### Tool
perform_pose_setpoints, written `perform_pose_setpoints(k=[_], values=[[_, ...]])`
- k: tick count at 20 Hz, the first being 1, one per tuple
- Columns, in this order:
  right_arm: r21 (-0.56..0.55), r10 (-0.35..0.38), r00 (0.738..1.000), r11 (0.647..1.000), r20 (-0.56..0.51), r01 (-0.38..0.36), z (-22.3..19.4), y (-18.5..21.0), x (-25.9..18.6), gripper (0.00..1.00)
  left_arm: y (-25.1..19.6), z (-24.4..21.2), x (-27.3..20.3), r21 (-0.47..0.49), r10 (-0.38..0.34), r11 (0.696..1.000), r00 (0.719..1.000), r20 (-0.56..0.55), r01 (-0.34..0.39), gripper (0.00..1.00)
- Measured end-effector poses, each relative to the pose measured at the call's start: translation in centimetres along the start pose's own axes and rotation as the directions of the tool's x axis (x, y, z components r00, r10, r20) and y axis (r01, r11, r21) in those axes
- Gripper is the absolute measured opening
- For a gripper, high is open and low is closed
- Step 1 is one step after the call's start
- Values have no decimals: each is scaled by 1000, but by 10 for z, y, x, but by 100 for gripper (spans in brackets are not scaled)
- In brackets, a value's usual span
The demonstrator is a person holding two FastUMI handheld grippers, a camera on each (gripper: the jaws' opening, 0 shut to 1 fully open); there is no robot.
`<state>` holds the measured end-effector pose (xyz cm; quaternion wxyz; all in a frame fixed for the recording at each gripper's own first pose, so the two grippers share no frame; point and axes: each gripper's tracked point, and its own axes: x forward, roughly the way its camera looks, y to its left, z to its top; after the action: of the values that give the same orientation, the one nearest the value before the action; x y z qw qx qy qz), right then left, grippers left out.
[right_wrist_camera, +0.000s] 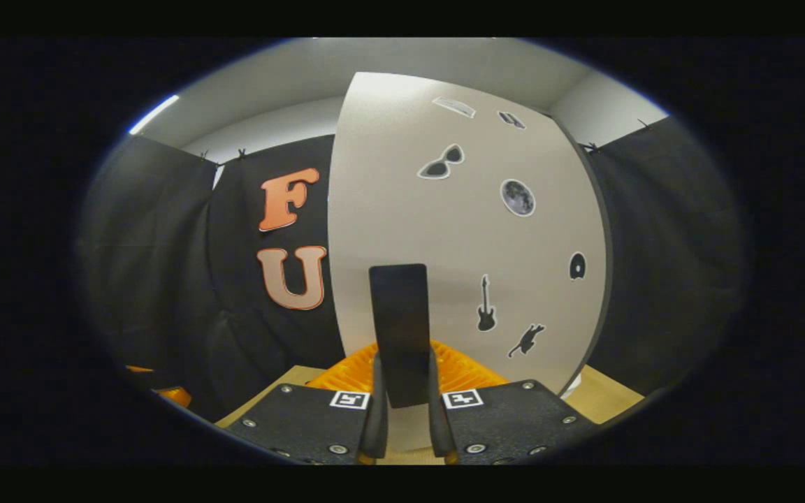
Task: Open the cabinet door with the right hand, grasp the bottle in the cabinet with the left hand and place it on the coaster, then close the cabinet door with the right hand.
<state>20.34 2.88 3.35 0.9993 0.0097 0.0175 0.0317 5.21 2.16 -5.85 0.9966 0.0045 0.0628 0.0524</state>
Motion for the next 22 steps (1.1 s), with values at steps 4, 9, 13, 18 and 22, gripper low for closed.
perform_pose_setpoints(k=[4, 9, 13, 18, 22], values=[[3, 4, 1000, 1000, -5, -4, 0, -24, -37, 24, -31, -2, -28, 14, -17, 1000, 1000, -6, 17, 95], [17, 4, 1000, 1000, -3, -4, 4, -65, -86, 18, -73, 0, -57, 34, -39, 999, 999, 7, 39, 95], [23, -13, 1000, 1000, -2, 13, 5, -100, -115, 20, -115, 1, -79, 42, -85, 996, 996, 20, 84, 95], [18, -62, 998, 998, 9, 61, 11, -157, -146, 13, -160, 11, -106, 56, -115, 992, 992, 57, 112, 94], [-13, -106, 994, 994, 7, 106, 15, -210, -163, 11, -194, 12, -119, 55, -133, 990, 989, 60, 129, 95]])
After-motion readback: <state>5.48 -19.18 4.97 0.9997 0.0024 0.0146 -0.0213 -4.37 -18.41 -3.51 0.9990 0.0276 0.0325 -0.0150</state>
